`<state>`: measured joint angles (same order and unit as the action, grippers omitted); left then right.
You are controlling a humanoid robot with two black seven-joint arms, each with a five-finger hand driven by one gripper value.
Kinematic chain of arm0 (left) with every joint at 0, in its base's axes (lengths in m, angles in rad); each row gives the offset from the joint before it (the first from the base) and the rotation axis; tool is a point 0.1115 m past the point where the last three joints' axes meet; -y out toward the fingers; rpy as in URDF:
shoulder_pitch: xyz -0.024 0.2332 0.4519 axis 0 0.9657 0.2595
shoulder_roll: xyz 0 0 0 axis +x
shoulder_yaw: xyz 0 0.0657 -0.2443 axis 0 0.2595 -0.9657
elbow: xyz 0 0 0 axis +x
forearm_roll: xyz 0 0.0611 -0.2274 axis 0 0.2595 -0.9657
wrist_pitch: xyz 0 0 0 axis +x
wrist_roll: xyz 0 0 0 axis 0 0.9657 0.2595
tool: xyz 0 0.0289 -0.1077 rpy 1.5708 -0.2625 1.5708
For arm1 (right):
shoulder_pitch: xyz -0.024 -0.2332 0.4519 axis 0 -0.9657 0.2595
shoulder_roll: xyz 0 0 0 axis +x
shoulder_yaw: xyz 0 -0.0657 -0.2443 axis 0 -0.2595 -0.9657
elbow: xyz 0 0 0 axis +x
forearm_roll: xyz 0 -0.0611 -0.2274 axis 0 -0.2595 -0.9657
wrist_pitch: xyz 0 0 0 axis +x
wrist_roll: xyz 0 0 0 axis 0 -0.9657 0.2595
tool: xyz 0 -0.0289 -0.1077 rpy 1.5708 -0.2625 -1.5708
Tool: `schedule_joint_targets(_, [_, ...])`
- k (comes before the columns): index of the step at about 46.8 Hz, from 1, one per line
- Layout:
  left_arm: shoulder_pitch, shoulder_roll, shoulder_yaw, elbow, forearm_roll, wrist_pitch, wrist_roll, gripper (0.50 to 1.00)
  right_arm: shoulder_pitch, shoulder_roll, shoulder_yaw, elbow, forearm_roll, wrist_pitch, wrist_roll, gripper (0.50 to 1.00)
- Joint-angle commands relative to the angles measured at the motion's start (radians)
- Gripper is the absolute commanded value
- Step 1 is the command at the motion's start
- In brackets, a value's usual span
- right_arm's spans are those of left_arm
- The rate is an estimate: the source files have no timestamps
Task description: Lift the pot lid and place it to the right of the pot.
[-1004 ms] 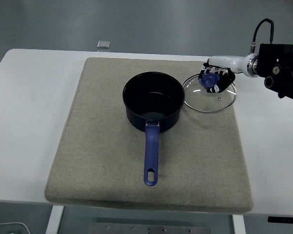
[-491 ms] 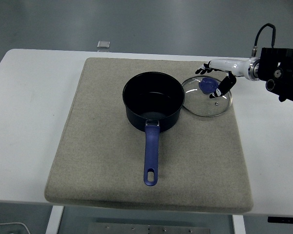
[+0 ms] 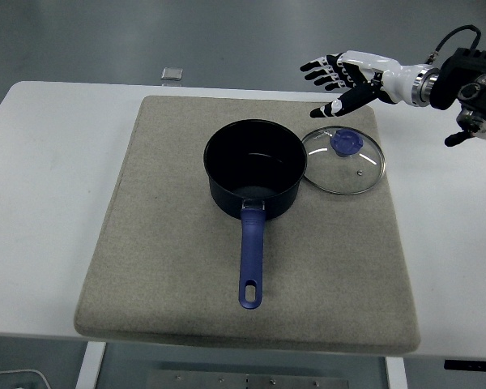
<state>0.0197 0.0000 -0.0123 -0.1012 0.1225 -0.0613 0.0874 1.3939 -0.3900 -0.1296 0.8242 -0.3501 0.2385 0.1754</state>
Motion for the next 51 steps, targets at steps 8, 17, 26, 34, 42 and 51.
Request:
schedule_joint_targets(8, [0.0, 0.0, 0.0, 0.0, 0.0, 0.0, 0.0, 1.0, -0.067, 0.013, 0.122, -0.056, 0.27, 0.013, -0.011, 0.893])
schedule_joint_targets(17, [0.0, 0.0, 0.0, 0.0, 0.0, 0.0, 0.0, 1.0, -0.128, 0.025, 0.218, -0.089, 0.43, 0.056, -0.033, 0.893])
schedule_joint_targets(26, [0.0, 0.0, -0.001, 0.0, 0.0, 0.0, 0.0, 1.0, -0.208, 0.072, 0.324, -0.158, 0.534, 0.107, -0.063, 0.893])
schedule_joint_targets(34, [0.0, 0.0, 0.0, 0.0, 0.0, 0.0, 0.0, 1.0, -0.262, 0.103, 0.381, -0.203, 0.608, 0.127, -0.113, 0.893])
schedule_joint_targets(42, [0.0, 0.0, -0.001, 0.0, 0.0, 0.0, 0.0, 1.0, -0.271, 0.105, 0.396, -0.201, 0.622, 0.128, -0.113, 0.895])
schedule_joint_targets(51, [0.0, 0.0, 0.0, 0.0, 0.0, 0.0, 0.0, 1.0, -0.268, 0.102, 0.393, -0.201, 0.605, 0.119, -0.106, 0.899])
